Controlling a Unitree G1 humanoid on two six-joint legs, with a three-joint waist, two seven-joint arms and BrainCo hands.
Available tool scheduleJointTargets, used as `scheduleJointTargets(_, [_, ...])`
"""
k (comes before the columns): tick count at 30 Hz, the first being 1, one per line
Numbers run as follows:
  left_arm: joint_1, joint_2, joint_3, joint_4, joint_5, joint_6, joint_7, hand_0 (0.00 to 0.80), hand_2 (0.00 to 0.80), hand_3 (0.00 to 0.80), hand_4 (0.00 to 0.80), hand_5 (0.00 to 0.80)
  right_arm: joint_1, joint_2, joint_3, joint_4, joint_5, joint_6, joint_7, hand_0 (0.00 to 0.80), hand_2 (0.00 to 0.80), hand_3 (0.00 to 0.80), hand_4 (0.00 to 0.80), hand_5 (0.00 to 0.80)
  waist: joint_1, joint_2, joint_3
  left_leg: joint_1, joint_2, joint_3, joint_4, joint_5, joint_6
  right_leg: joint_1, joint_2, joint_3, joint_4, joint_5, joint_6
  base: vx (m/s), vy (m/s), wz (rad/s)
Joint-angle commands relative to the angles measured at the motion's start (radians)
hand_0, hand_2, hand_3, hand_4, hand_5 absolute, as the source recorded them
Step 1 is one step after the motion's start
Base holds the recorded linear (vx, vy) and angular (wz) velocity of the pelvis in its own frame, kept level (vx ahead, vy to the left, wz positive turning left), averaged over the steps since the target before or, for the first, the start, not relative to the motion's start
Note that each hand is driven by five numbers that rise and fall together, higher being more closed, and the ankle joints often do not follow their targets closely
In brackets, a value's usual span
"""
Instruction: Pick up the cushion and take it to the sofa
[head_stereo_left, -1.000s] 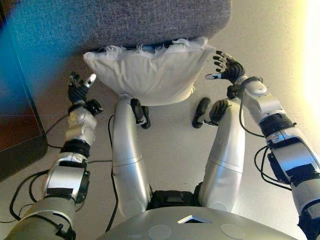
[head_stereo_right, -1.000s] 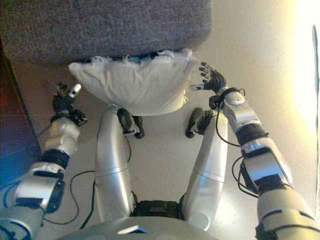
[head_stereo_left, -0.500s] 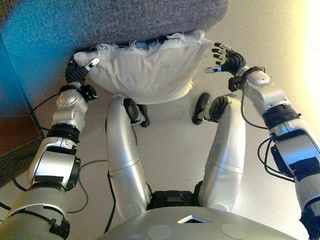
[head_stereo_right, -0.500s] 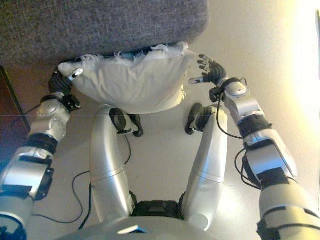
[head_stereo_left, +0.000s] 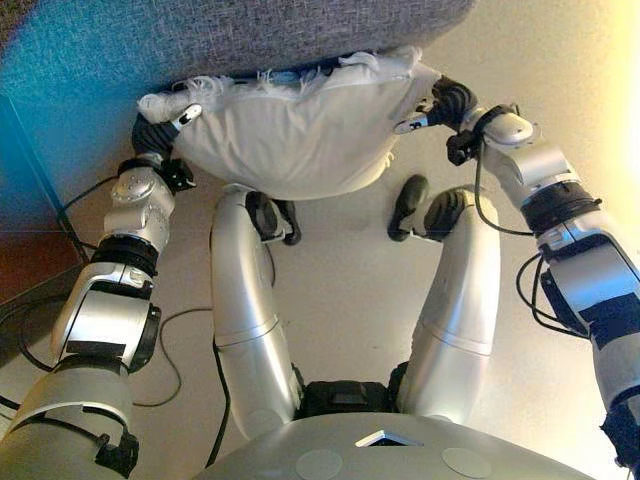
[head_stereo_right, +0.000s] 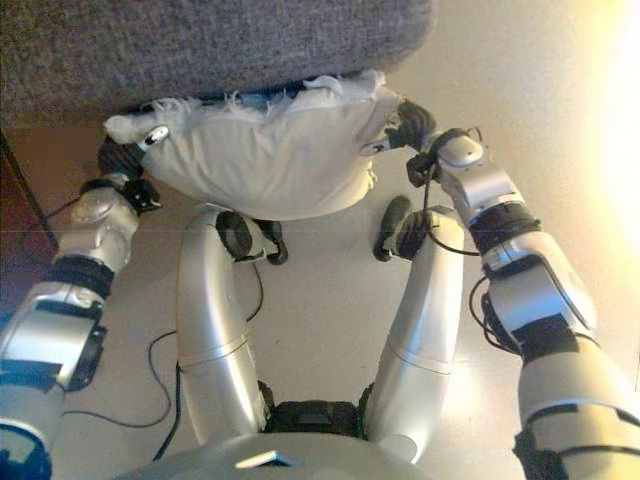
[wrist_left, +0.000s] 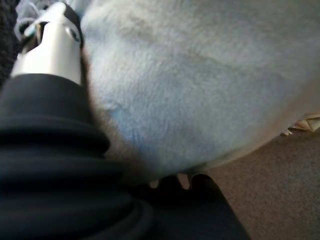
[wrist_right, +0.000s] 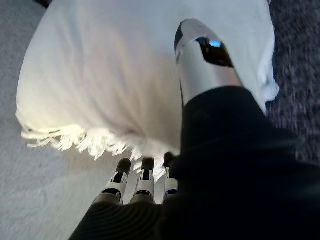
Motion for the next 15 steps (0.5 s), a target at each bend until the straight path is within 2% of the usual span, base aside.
scheduleJointTargets(1, [-0.084,-0.023,-0.018,0.012,-0.032,-0.061,-0.069,0.000,0.000,0.000,0.000,0.000,-0.083,0.026,0.057,0.010,-0.052,-0.008,0.048,0.000,0.000,0.000,0.000,0.000,-0.018,0.049,-0.006,0.029,-0.004,0.000,-0.074,-0.003,-0.014,0.069,-0.029,0.086,-0.144,0.062,0.024,0.000,0.000,0.00])
scheduleJointTargets(6, [-0.071,-0.034,-0.035,-0.014,-0.048,-0.055,-0.132,0.000,0.000,0.000,0.000,0.000,-0.093,0.021,0.095,-0.009,-0.094,0.023,0.089,0.000,0.000,0.000,0.000,0.000,-0.014,0.053,-0.006,0.032,-0.003,0.002,-0.084,0.004,-0.019,0.073,-0.033,0.082,-0.152,0.067,0.026,0.000,0.000,0.00])
scheduleJointTargets(12, [-0.077,-0.041,-0.057,-0.054,-0.076,-0.061,-0.170,0.000,0.000,0.000,0.000,0.000,-0.103,0.017,0.110,-0.013,-0.098,0.028,0.088,0.000,0.000,0.000,0.000,0.000,-0.014,0.056,-0.006,0.034,-0.005,-0.004,-0.086,0.007,-0.025,0.073,-0.032,0.082,-0.154,0.069,0.027,0.000,0.000,0.00])
scheduleJointTargets(13, [-0.086,-0.043,-0.062,-0.059,-0.080,-0.058,-0.176,0.000,0.000,0.000,0.000,0.000,-0.108,0.020,0.111,-0.008,-0.111,0.020,0.083,0.176,0.176,0.176,0.176,0.176,-0.015,0.056,-0.006,0.035,-0.005,-0.003,-0.087,0.007,-0.025,0.073,-0.031,0.082,-0.153,0.067,0.026,0.000,0.000,0.00])
scheduleJointTargets(14, [-0.093,-0.045,-0.066,-0.061,-0.083,-0.059,-0.182,0.056,0.056,0.056,0.056,0.056,-0.112,0.023,0.111,-0.001,-0.120,0.010,0.072,0.781,0.781,0.781,0.781,0.781,-0.015,0.057,-0.006,0.036,-0.006,-0.003,-0.089,0.007,-0.025,0.074,-0.031,0.082,-0.155,0.068,0.026,0.000,0.000,0.00])
scheduleJointTargets(15, [-0.099,-0.047,-0.071,-0.063,-0.081,-0.064,-0.182,0.744,0.744,0.744,0.744,0.744,-0.116,0.024,0.112,0.001,-0.122,0.004,0.054,0.800,0.800,0.800,0.800,0.800,-0.015,0.057,-0.006,0.036,-0.006,-0.003,-0.091,0.007,-0.025,0.075,-0.030,0.081,-0.156,0.067,0.025,0.000,0.000,0.00])
